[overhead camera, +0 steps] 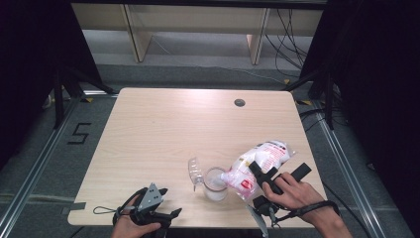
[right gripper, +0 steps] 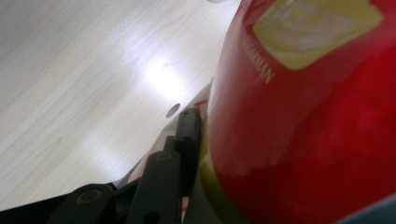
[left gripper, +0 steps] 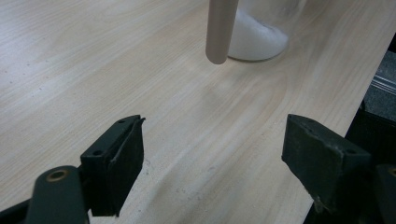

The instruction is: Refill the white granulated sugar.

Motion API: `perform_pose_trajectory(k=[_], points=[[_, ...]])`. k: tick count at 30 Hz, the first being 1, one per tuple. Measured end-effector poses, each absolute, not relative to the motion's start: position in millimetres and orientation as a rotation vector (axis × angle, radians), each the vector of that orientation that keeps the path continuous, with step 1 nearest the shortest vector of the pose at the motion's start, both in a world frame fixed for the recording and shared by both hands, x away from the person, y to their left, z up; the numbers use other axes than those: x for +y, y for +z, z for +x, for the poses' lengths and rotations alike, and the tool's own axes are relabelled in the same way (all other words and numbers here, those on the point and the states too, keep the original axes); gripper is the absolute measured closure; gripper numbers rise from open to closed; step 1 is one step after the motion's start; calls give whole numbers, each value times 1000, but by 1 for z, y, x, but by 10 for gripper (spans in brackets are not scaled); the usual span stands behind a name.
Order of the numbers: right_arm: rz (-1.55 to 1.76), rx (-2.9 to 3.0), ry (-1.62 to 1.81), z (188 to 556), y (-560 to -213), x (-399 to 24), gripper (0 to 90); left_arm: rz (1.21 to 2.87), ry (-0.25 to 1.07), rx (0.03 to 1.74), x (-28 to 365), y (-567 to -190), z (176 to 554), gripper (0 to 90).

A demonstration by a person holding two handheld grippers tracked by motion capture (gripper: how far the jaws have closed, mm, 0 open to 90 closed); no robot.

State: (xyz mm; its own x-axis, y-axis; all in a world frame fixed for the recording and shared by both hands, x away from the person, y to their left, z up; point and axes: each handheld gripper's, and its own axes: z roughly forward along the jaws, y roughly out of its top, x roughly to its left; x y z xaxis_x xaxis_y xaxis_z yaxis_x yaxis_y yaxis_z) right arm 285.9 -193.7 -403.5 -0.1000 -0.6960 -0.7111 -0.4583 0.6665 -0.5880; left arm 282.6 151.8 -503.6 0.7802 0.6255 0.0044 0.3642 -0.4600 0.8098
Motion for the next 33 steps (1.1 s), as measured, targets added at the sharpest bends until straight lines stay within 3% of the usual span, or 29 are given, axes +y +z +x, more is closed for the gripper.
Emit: perform_pose_trajectory(k=[33], points=[[-652,1876,36,290,-416,-214,722,2089,369,761,151,-505,281,204]])
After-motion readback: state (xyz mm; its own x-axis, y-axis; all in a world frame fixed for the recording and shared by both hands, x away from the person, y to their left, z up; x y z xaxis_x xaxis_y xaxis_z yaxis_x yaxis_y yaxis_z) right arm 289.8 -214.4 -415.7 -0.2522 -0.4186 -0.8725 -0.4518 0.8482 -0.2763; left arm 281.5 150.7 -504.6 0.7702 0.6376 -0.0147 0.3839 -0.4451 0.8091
